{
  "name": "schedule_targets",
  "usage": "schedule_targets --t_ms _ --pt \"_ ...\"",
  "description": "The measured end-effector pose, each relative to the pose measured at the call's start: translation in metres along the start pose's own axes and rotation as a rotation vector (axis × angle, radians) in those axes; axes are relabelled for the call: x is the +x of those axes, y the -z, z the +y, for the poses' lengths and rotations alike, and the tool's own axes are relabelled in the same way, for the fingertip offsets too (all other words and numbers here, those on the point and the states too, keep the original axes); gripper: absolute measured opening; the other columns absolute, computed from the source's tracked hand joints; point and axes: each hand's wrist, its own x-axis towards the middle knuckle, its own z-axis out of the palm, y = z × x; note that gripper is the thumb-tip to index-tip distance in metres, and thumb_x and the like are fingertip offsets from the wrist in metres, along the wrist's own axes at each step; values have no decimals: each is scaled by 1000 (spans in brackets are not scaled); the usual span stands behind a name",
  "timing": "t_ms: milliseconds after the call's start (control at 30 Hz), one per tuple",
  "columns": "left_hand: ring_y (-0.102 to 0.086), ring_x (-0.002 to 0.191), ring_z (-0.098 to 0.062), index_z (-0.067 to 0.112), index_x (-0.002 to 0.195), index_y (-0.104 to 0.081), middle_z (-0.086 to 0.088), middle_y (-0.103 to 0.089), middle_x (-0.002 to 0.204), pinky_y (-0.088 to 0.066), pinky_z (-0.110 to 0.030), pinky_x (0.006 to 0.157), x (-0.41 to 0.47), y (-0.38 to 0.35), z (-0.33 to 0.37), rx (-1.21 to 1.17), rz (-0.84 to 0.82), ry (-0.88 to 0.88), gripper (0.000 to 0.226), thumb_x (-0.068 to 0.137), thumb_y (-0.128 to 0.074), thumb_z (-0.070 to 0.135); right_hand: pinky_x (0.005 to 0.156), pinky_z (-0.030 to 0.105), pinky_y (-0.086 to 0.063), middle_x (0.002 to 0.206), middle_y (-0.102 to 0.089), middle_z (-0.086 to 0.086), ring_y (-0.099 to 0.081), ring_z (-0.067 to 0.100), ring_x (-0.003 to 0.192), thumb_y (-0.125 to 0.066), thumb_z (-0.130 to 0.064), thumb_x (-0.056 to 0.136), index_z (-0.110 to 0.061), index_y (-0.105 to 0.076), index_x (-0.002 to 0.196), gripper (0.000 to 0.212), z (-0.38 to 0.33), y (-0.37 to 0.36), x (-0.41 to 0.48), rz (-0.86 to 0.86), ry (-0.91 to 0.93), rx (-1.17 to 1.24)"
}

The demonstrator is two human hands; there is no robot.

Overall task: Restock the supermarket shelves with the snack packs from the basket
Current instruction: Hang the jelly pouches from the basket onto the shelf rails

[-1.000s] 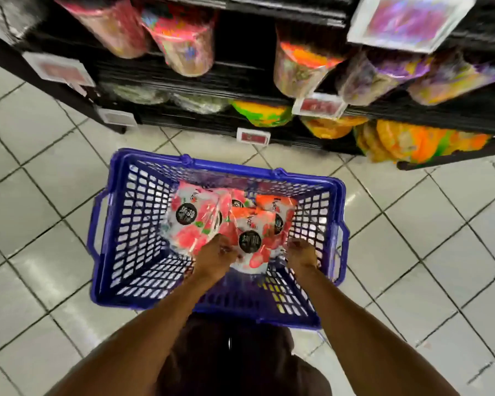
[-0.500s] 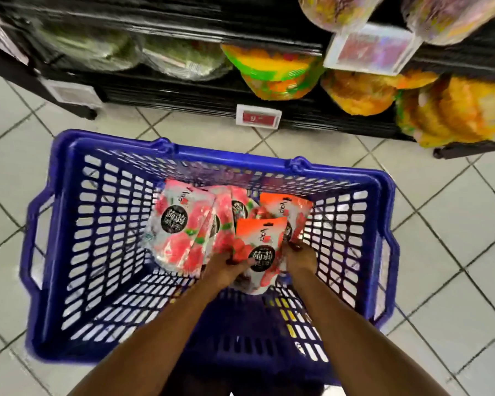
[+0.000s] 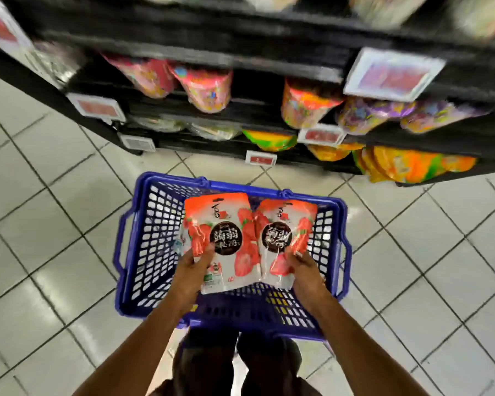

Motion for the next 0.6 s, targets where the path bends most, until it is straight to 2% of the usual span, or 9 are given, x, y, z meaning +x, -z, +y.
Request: schedule_targets --t_ms 100,167,200,267,333,400,467,533,600 --pt "-63 82 -7 27 101 -67 17 -74 85 -52 -18 63 -54 23 64 -68 23 8 26 87 -59 48 74 29 -54 75 -74 -7 -69 8 70 -62 -10 87 -17 -67 96 12 -48 3 -72 -61 55 117" --pt "-66 95 -18 31 104 -69 9 -75 97 -56 -37 82 -97 38 117 -109 5 -7 30 85 -58 52 71 28 -55 75 -72 -5 -68 7 66 -61 -7 86 -18 -68 94 16 -93 2 -123 -106 121 131" --pt "-68 97 -21 30 101 -71 4 -76 97 -56 -42 84 -115 44 140 -142 -13 -25 28 87 -58 50 70 28 -54 74 -72 -5 -67 8 66 -60 -6 87 -17 -69 93 16 -114 0 -145 -111 152 139" --pt "-72 92 -17 24 102 -71 3 -77 92 -60 -37 79 -164 58 194 -218 -92 -71 33 87 -58 50 68 28 -51 68 -70 -8 -64 8 63 -55 -6 91 -19 -68 86 19 -165 -6 -198 -120 220 134" --pt "-71 99 -23 18 113 -71 -6 -75 106 -58 -41 83 -216 73 248 -292 -181 -121 46 83 -57 51 62 28 -45 59 -64 -9 -59 6 54 -54 -11 93 -20 -65 75 24 -214 -10 -254 -154 305 115" --pt "-73 94 -23 19 108 -73 -8 -76 104 -60 -39 75 -260 87 290 -326 -198 -202 41 84 -57 47 60 27 -47 57 -63 -8 -59 5 53 -61 -20 90 -21 -62 75 15 -255 -14 -305 -225 405 67" --pt "-73 85 -15 22 101 -76 -2 -77 93 -60 -30 73 -303 101 328 -297 -158 -329 25 94 -53 28 56 21 -48 54 -62 -9 -59 3 50 -78 -26 75 -20 -63 70 16 -292 -19 -356 -266 523 13" --pt "-68 65 -1 32 85 -79 10 -75 74 -54 -16 57 -337 116 359 -267 -127 -491 42 92 -53 1 49 19 -47 52 -59 -7 -57 4 46 -84 -12 65 -21 -67 63 20 -318 -24 -394 -322 619 -22" --pt "-62 50 1 30 79 -79 11 -71 63 -46 -12 44 -368 134 389 -217 -101 -614 44 85 -57 -8 47 20 -49 56 -61 -6 -58 5 48 -82 -3 63 -17 -65 74 25 -342 -31 -429 -378 692 -42"
